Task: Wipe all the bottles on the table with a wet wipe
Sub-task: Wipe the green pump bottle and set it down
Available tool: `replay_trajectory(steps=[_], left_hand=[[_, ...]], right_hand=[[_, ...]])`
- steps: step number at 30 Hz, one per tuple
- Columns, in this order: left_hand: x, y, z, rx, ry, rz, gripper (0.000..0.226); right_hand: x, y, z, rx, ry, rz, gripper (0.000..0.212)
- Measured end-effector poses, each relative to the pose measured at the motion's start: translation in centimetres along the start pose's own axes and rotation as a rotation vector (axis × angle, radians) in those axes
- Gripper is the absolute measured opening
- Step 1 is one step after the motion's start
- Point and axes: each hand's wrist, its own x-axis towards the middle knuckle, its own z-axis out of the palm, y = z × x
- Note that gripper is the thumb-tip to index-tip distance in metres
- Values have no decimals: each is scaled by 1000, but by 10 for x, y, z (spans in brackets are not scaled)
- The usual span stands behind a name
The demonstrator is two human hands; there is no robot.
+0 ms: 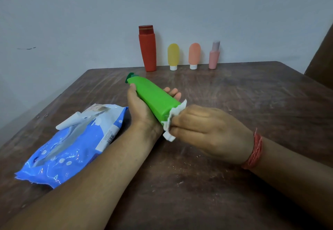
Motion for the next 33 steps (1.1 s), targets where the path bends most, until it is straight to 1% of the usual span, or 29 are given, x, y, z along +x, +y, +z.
replay_trajectory(steps=[2,4,5,6,7,8,9,11,13,16,19,22,24,26,28,29,30,31,33], left_hand=[[-2,3,0,29,-29,-10,83],[-4,5,0,25,-81,-68,77],[-6,6,0,37,-99,-42,70],[-3,7,-1,29,-94,20,61],[-3,7,-1,32,-83,58,58],[-4,8,1,10,-92,41,61],[-4,10,3,-34,-91,4,70],[-2,13,1,-107,-115,-11,82],[-4,12,-1,-65,-132,-18,83],[-10,8,0,-22,-176,-130,75],[-5,9,1,-48,-126,-25,66],[-6,12,2,-126,-131,-50,76],[-9,11,0,-92,-158,-89,74],[-7,8,-2,-77,-141,-55,70],[-4,8,1,-43,-101,12,66],[-5,8,4,-27,-85,39,72],[-5,9,6,-48,-80,62,80],[-6,11,8,-94,-89,64,83],[-5,16,7,-187,-119,22,81]], right_hand=[[1,-3,2,-12,-14,-45,22],[3,-7,3,-30,21,-60,22],[4,-8,2,-49,46,-57,23],[4,-8,1,-72,70,-44,23],[4,-7,1,-95,89,-23,24],[4,-6,0,-110,97,0,24],[2,-5,1,-112,91,16,23],[1,-6,4,-85,49,-4,21],[3,-10,6,-79,17,-61,21],[7,-10,1,-129,39,-61,26],[5,-7,-4,-166,63,12,27],[4,-11,0,-135,38,2,25],[6,-15,4,-124,19,-30,26],[9,-14,4,-152,22,-31,30],[9,-10,1,-191,47,13,32],[7,-8,-1,-197,58,42,32],[6,-7,-2,-191,62,65,31],[4,-7,-2,-178,58,72,28],[3,-8,1,-143,25,23,25]])
